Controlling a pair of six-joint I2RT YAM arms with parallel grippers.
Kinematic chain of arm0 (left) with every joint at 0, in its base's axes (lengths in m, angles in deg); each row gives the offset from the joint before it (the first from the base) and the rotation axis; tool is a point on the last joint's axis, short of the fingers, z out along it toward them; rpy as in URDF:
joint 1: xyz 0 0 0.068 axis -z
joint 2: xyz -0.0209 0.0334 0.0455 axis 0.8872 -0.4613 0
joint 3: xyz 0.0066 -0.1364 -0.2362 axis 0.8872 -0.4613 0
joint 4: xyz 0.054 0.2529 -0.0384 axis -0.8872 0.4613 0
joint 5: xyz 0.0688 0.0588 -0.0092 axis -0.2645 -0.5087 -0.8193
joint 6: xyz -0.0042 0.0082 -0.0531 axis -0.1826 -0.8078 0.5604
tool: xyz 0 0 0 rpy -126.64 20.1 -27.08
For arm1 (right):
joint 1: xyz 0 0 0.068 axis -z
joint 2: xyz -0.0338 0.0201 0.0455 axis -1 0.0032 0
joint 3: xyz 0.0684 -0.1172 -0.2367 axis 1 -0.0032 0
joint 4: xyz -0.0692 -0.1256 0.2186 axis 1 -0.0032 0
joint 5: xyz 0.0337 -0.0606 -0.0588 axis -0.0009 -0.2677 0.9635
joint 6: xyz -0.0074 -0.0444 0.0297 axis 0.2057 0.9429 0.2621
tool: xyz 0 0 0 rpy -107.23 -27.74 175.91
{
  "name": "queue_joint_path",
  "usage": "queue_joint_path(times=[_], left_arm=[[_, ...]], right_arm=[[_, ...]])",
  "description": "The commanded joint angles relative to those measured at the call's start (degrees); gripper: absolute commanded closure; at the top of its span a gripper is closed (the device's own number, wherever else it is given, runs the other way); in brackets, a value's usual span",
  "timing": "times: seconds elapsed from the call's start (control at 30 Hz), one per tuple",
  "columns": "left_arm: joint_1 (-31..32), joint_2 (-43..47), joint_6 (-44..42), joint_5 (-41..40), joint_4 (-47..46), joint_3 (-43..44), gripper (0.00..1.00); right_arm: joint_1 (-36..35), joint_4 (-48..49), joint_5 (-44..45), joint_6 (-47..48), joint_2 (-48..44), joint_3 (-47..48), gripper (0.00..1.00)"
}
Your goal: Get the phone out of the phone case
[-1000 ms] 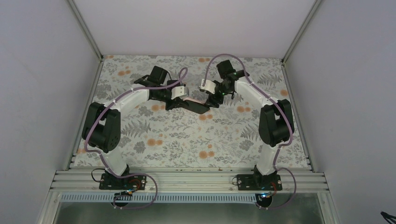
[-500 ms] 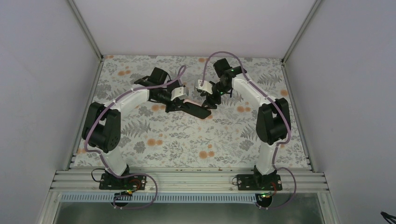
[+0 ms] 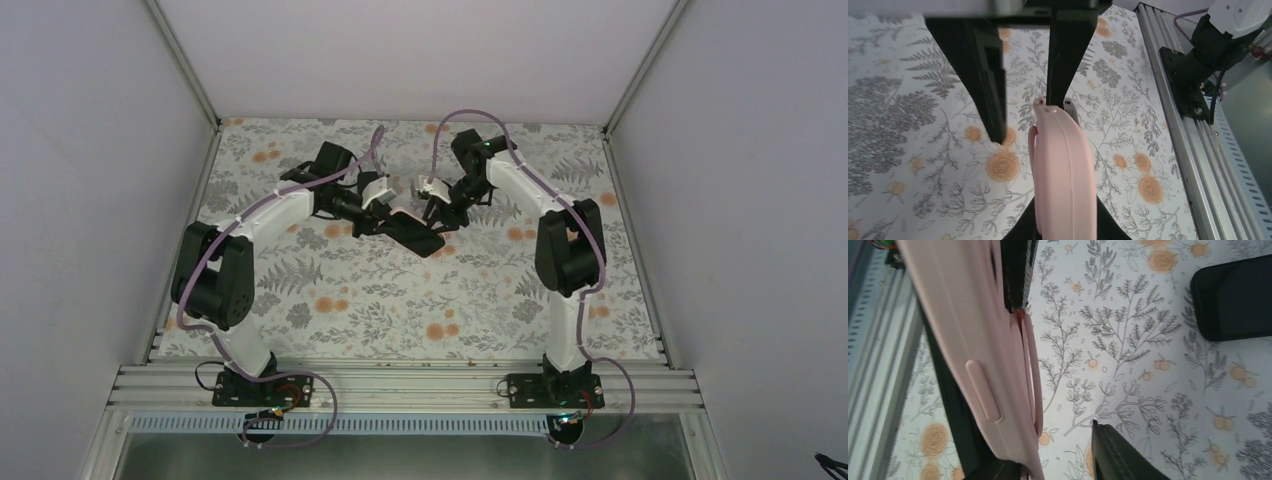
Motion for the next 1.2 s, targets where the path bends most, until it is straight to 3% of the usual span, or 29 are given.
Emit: queue_joint_path(times=[0.0,0.1,0.17,0.27,0.37,0.47,0.67,0.83,0.97,1.07,1.17], left_arm=[[2.9,2.8,2.1,8.6,-22.2,3.3,0.98],[2.9,2.4,1.9,1.7,-24.1,3.1,0.97],[2.9,2.0,0.3,-2.3,-24.0,3.4,0.91],[2.7,3.1,-1.5,-7.3,-24.8,3.3,0.70],[2.7,4.6,-2.6,-10.6,-24.3,3.6,0.40],[2.3,6.4,-3.9,-14.5,-23.3,3.6,0.30],[-0.5,11.7,-4.7,-20.6,-24.9,0.8,0.27],[-0.1,18.6,-1.0,-29.2,-36.4,-9.0,0.26],[3.5,20.5,1.7,-37.4,-44.2,-14.2,0.26],[7.7,18.8,2.7,-44.6,-45.6,-12.6,0.25],[10.9,17.2,3.3,-51.0,-48.4,-11.8,0.25]], right_arm=[[-8.5,-8.5,-24.1,3.9,5.3,7.2,0.73],[-8.5,-8.5,-23.4,5.1,3.8,5.1,0.91],[-8.3,-7.7,-22.8,3.5,3.0,4.5,0.96],[-7.2,-6.0,-22.6,0.3,2.0,4.2,0.96],[-5.5,-2.9,-21.6,-3.3,-0.4,1.6,0.96],[-3.1,-4.2,-21.1,-3.3,-1.7,0.7,0.96],[2.2,-2.1,-18.7,-7.4,-4.8,-3.1,0.96],[6.4,1.3,-18.3,-13.0,-3.8,-3.6,0.96],[6.8,13.9,-13.9,-29.7,-2.6,-2.0,0.97],[6.7,25.0,-3.8,-46.6,0.1,4.9,0.97],[6.3,26.5,5.6,-53.9,4.3,13.6,0.97]])
